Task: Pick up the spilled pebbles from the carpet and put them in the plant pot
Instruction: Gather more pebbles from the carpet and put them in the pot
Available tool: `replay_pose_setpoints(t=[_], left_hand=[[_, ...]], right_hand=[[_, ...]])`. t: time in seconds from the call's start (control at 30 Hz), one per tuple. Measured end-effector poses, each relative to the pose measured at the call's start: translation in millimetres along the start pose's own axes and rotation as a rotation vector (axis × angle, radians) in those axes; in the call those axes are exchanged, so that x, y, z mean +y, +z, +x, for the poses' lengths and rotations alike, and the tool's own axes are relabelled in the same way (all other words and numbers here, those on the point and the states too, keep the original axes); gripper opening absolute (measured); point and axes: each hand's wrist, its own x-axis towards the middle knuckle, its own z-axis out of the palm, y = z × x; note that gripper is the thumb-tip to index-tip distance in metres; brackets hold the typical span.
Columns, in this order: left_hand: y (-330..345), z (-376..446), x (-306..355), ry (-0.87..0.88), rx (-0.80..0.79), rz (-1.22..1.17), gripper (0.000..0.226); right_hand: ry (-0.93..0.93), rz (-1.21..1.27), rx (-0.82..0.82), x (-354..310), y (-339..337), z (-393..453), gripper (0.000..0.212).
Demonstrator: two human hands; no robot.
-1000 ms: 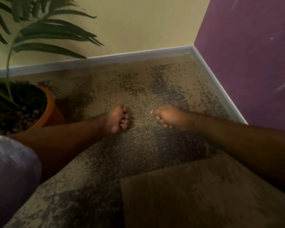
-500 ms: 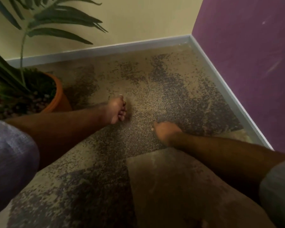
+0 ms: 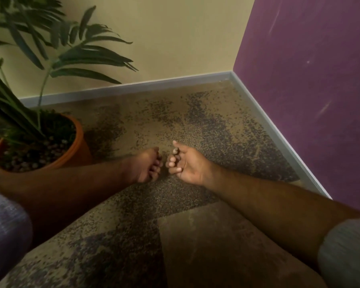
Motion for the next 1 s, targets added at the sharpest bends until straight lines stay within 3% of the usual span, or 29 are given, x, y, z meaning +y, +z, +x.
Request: replay_pose_setpoints(t=[0.13,0.2,0.37,0.5,0.63,0.77,1.0], left_hand=[[-3,-20,11,-0.105,-0.185,0.127,0.041],[-10,-35,13,-0.145,-0.23,0.119,0.035],[-51,-68,12,-0.104,-0.178,-0.049,0.035],[-94,-88,0,-0.009,-0.048,-0.199,0.027],[-123,-102,-14,0.04,0.014,-0.357,0.02],[-132,-114,-24,0.065,0.028,-0.443,0.02],[-178,-143,-40,0.11,0.186,-0.434,0.017]], right_hand=[[0.06,0.061,-0.199,-24,13,-5,0.02],[0.105,0.022,-0.183,-35,20,-4,0.023],[0.261,-0.469,0.264,-21,32,11,0.036],[0.307,-0.652,0.34,10,42,13,0.032],[0.238,-0.567,0.281,29,62,19,0.016],[0.186,-0.486,0.171,46,90,22,0.02],[0.103,-0.349,0.078,50,140,17,0.023]])
